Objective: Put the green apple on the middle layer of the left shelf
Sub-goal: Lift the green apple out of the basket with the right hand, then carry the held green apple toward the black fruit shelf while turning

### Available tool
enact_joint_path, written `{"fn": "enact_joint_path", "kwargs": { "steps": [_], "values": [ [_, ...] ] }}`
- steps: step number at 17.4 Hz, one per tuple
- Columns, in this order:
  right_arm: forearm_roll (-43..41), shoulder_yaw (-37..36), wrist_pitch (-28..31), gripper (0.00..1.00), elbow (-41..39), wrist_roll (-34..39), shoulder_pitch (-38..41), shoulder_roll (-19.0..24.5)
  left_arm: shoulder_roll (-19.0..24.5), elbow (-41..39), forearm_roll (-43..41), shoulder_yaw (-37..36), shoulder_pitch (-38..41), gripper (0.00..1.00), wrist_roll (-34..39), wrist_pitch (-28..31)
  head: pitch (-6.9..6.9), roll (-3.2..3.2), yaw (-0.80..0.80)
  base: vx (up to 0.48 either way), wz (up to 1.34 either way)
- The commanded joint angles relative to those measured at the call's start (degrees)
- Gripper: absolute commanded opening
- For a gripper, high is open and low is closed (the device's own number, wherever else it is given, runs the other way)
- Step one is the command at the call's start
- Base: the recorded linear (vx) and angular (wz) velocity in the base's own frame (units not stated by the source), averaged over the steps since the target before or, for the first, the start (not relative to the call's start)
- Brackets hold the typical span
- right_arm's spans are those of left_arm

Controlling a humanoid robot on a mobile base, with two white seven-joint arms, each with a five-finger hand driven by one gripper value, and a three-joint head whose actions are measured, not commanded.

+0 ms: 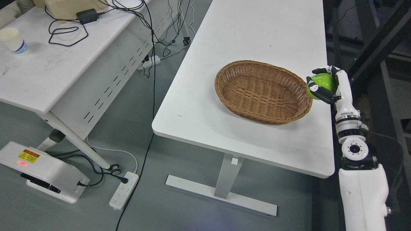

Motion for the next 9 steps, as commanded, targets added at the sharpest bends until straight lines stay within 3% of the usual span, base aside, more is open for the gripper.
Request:
{"fn": "enact_joint_path", "kwargs": {
  "steps": [1, 3, 9],
  "values": [
    [-1.12, -6.90, 0.02, 0.00, -9.05, -1.44, 8.25, 9.32, 1.00, 0.00, 0.07, 0.00, -1.23, 1.00, -0.05, -0.05, 0.00, 0.00, 0.00, -0.062, -0.12],
    [-1.12, -6.03, 0.20, 0.00, -12.12, -1.00, 11.32, 11.79, 1.00, 0.00, -0.02, 0.00, -1.23, 1.00, -0.05, -0.05, 0.00, 0.00, 0.00, -0.066, -0.13],
    [-1.29, -1.72, 5.47, 0.00, -14.60, -3.27, 12.48, 11.85, 1.00, 0.00, 0.07, 0.00, -1.23, 1.00, -0.05, -0.05, 0.00, 0.00, 0.00, -0.084, -0.09]
  ]
}}
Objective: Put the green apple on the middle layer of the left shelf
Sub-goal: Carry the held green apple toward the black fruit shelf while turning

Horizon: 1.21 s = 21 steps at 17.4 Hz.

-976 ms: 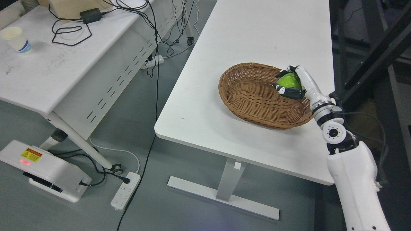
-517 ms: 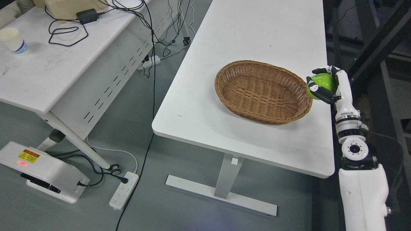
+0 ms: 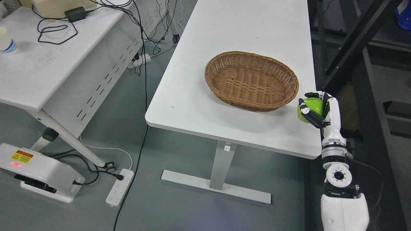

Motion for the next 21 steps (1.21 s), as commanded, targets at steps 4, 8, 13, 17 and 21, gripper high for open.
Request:
{"fn": "enact_joint_path", "kwargs": {
  "steps": [4, 8, 13, 17, 21],
  "values": [
    [-0.86, 1.78, 2.23, 0.00, -10.12, -2.10, 4.70, 4.46, 1.00, 0.00, -0.02, 0.00, -1.24, 1.00, -0.05, -0.05, 0.00, 0.00, 0.00, -0.081, -0.28],
    [-0.95, 3.27, 1.97, 0.00, -13.90, -2.19, 7.59, 4.46, 1.00, 0.00, -0.02, 0.00, -1.24, 1.00, -0.05, 0.04, 0.00, 0.00, 0.00, -0.091, -0.45],
    [-1.30, 6.70, 1.00, 0.00, -14.79, -3.33, 10.50, 4.46, 1.00, 0.00, -0.02, 0.00, -1.24, 1.00, -0.05, -0.05, 0.00, 0.00, 0.00, -0.132, -0.30],
    [-1.30, 7.67, 1.00, 0.00, -15.05, -3.33, 10.85, 4.46, 1.00, 0.00, -0.02, 0.00, -1.24, 1.00, -0.05, -0.05, 0.00, 0.00, 0.00, -0.196, -0.11],
    [-1.30, 10.04, 1.09, 0.00, -15.05, -3.33, 11.65, 4.46, 1.00, 0.00, 0.06, 0.00, -1.24, 1.00, -0.05, -0.05, 0.00, 0.00, 0.00, -0.202, 0.09]
  ]
}}
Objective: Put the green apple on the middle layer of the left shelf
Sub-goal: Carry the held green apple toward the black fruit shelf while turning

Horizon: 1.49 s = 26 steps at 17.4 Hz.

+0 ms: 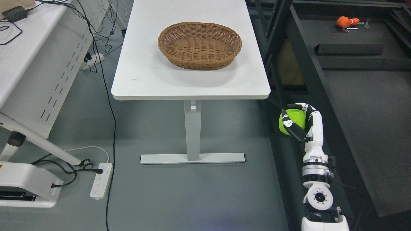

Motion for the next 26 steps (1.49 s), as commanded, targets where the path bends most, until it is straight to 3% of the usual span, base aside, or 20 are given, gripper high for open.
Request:
{"fn": "enact_joint_path", "kwargs": {
  "steps": [1, 16, 26],
  "values": [
    [-0.05, 4.68, 0.07, 0.00, -2.55, 0.02, 1.40, -0.43, 1.00, 0.00, -0.02, 0.00, -1.23, 1.00, -0.05, -0.05, 0.00, 0.00, 0.00, -0.205, 0.14],
    [-0.05, 4.68, 0.15, 0.00, -2.55, 0.02, 1.22, -0.43, 1.00, 0.00, -0.02, 0.00, -1.23, 1.00, -0.05, -0.05, 0.00, 0.00, 0.00, -0.241, 0.07],
    [-0.05, 4.59, 0.07, 0.00, -2.55, 0.11, 1.31, -0.43, 1.00, 0.00, -0.02, 0.00, -1.23, 1.00, -0.05, -0.05, 0.00, 0.00, 0.00, -0.228, -0.49]
  ]
}}
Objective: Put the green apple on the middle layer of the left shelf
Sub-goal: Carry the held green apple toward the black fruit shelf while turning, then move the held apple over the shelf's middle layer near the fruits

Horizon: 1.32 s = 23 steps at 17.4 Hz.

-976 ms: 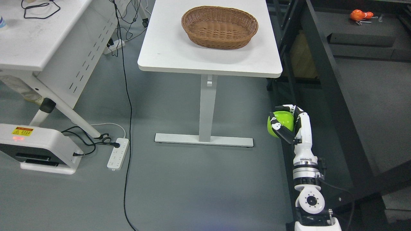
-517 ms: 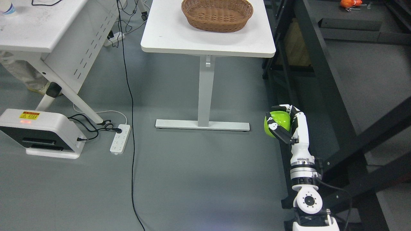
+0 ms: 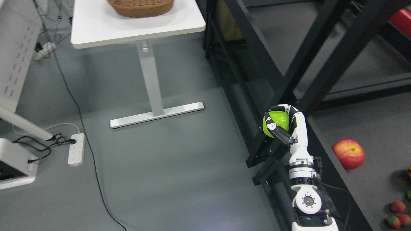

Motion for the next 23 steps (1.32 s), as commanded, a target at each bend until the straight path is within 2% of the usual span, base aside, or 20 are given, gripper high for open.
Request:
{"fn": "enact_joint_path", "kwargs": {
  "steps": [1, 15, 23],
  "values": [
    [0.00, 0.21, -0.08, 0.00, -0.14, 0.26, -0.07, -0.95, 1.00, 0.00, -0.02, 0.00, -1.23, 1.00, -0.05, -0.02, 0.00, 0.00, 0.00, -0.151, -0.85],
    [0.00, 0.21, 0.27, 0.00, -0.14, 0.26, 0.02, -0.95, 1.00, 0.00, -0.02, 0.00, -1.23, 1.00, -0.05, -0.02, 0.00, 0.00, 0.00, -0.029, -1.02],
    [0.00, 0.04, 0.36, 0.00, -0.14, 0.26, -0.24, -0.95, 1.00, 0.00, -0.02, 0.00, -1.23, 1.00, -0.05, -0.02, -0.01, 0.00, 0.00, 0.118, -0.47]
  ]
}}
